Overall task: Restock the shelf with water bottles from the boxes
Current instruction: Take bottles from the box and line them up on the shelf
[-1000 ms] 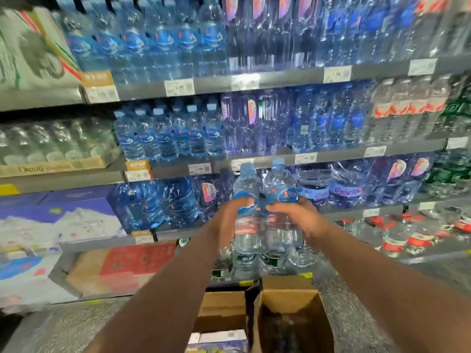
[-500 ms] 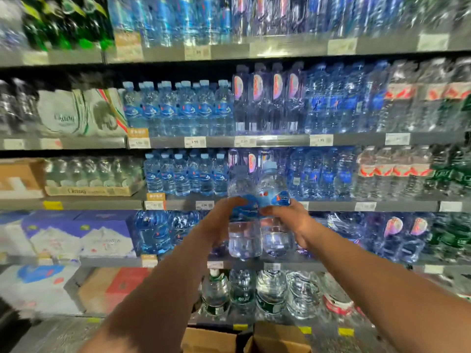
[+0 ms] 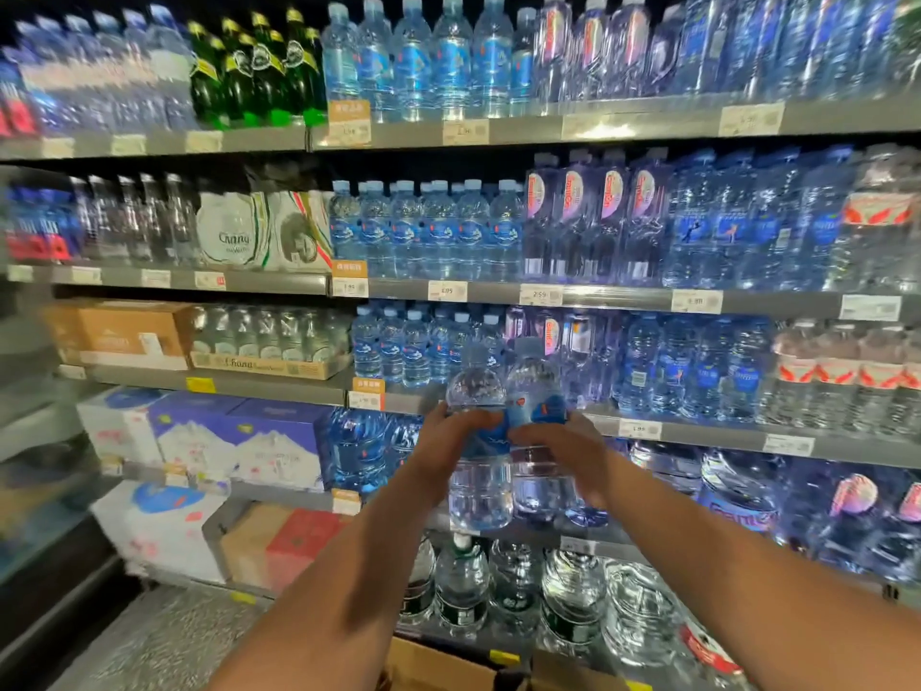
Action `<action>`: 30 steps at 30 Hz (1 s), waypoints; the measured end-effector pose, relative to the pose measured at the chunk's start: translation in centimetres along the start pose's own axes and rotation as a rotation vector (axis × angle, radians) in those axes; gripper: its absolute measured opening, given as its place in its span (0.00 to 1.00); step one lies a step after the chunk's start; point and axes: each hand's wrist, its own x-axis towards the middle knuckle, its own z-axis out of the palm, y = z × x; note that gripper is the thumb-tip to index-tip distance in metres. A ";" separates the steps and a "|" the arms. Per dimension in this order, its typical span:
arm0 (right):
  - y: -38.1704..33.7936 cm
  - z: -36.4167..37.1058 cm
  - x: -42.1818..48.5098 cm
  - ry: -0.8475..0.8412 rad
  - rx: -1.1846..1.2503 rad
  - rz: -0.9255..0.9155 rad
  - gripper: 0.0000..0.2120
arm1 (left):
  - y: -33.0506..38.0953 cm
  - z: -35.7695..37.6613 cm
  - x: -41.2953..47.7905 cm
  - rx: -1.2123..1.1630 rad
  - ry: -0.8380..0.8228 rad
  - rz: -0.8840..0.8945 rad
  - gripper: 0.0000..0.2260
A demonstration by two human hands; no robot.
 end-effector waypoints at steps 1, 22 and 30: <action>0.1 1.0 0.4 0.011 -0.001 0.011 0.13 | 0.2 -1.0 0.1 0.015 -0.013 -0.006 0.18; 2.8 18.6 8.0 0.276 -0.018 0.042 0.24 | -0.5 -19.1 9.7 -0.075 -0.143 -0.023 0.33; 4.9 15.4 15.0 0.345 0.028 0.089 0.28 | -2.9 -17.8 16.4 0.071 -0.133 -0.017 0.34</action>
